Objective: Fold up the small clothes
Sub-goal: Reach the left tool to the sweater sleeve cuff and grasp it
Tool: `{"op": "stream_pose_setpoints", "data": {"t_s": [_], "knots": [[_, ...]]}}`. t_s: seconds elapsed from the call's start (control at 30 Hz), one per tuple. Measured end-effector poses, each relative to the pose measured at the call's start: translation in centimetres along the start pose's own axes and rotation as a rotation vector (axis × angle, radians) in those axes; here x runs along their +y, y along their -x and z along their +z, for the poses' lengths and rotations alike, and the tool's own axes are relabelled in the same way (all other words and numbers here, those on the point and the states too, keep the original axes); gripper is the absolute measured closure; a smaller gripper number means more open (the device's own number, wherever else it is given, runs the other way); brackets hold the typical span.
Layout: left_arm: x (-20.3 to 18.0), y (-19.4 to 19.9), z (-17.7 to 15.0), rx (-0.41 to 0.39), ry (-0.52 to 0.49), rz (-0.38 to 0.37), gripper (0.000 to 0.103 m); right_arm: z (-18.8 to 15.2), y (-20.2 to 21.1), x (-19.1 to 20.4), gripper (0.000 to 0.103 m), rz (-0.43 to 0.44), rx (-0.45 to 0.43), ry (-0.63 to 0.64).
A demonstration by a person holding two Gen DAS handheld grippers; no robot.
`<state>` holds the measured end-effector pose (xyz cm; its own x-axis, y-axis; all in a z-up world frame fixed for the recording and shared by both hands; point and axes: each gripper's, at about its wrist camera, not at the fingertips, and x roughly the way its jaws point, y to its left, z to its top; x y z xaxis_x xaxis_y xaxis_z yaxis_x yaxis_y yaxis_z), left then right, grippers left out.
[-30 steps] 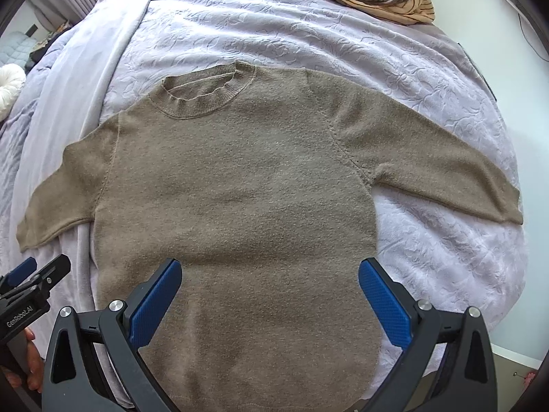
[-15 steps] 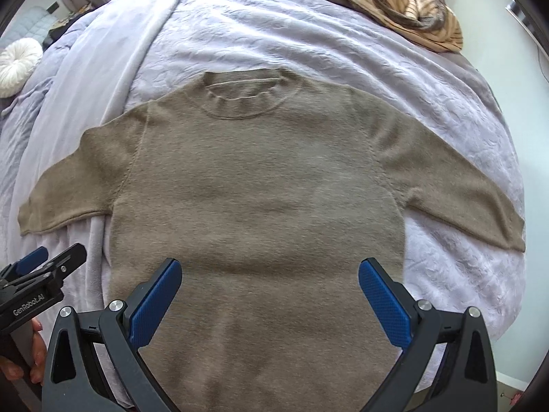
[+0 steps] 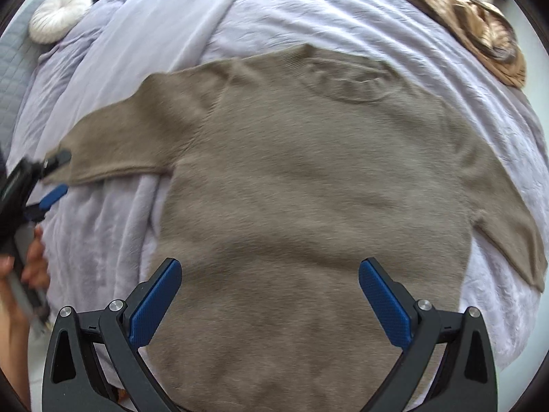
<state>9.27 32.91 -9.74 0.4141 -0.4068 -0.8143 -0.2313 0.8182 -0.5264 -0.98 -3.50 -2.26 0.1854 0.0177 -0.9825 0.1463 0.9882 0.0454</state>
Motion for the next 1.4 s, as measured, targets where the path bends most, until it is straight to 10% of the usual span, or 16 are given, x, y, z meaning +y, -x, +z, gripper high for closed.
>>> {"op": "stream_pose_setpoints", "data": {"t_s": [0.27, 0.43, 0.47, 0.63, 0.77, 0.83, 0.9, 1.2, 1.3, 1.4], "knots": [[5.3, -1.1, 3.1, -0.156, 0.212, -0.01, 0.003, -0.8, -2.0, 2.5, 0.0, 0.042, 0.038, 0.057], [5.8, -1.2, 3.1, -0.173, 0.192, -0.009, 0.093, -1.1, -2.7, 3.0, 0.0, 0.063, 0.048, 0.071], [5.6, -1.1, 2.9, -0.18, 0.178, -0.03, 0.098, -1.2, -2.7, 3.1, 0.0, 0.068, 0.047, 0.072], [3.4, 1.2, 3.0, -0.241, 0.058, -0.075, 0.098, -1.5, -2.5, 2.8, 0.0, 0.088, 0.035, 0.066], [4.0, 1.6, 2.2, -0.221, 0.067, 0.073, 0.092, -1.7, -2.2, 1.8, 0.0, 0.087, 0.037, 0.047], [5.9, 1.1, 1.7, -0.164, 0.173, 0.064, 0.029, -1.8, -1.7, 1.1, 0.0, 0.094, 0.024, 0.038], [6.8, 1.6, 1.1, -0.215, 0.241, 0.075, 0.015, -1.8, -1.3, 0.5, 0.0, 0.083, 0.014, 0.045], [4.5, -2.7, 3.3, -0.122, 0.254, -0.103, 0.017, -2.5, -2.9, 0.3, 0.0, 0.088, 0.056, 0.04], [3.5, -2.6, 4.0, -0.164, 0.27, -0.054, 0.081, -3.0, -3.1, 1.4, 0.0, 0.101, 0.061, 0.071], [1.8, -0.8, 3.8, -0.235, 0.156, 0.016, 0.086, -3.1, -2.8, 1.9, 0.0, 0.112, 0.041, 0.089]]}}
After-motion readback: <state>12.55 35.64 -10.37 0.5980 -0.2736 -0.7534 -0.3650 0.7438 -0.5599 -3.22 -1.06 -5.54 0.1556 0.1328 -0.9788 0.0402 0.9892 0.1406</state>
